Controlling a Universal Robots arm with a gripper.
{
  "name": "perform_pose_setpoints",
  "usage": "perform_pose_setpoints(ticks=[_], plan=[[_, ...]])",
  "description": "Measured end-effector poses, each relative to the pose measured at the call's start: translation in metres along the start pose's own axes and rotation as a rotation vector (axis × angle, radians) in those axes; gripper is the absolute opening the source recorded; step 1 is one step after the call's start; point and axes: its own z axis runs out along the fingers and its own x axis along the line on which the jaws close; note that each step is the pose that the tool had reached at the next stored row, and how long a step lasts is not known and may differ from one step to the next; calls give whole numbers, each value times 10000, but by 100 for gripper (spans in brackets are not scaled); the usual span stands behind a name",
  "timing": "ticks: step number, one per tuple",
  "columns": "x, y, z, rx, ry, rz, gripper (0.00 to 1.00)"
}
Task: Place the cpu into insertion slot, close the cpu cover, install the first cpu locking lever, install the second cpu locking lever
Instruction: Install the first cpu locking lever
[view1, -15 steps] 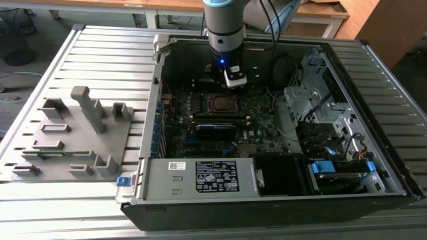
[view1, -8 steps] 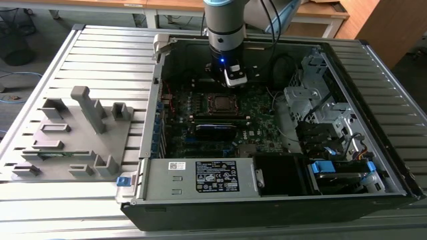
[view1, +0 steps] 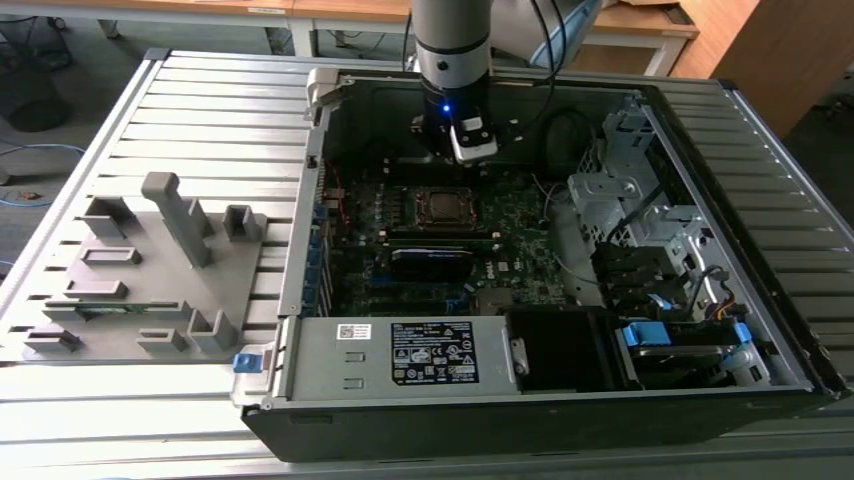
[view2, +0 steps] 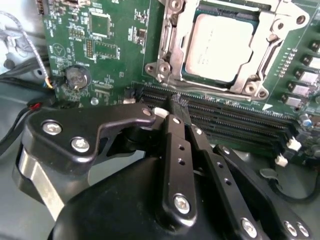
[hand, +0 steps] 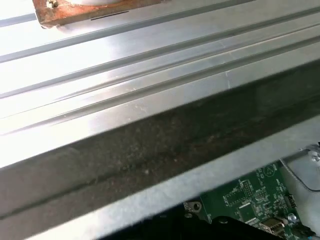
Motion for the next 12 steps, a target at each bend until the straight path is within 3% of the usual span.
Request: perform_pose_setpoints(ticks=[6, 9, 11, 12], plan=[[-1, 1, -5, 7, -4, -2, 11], [-5, 2, -4, 256, -5, -38, 11], [-9, 4, -3, 589, 6, -81, 11], [-11, 5, -3, 686, 21, -93, 11]])
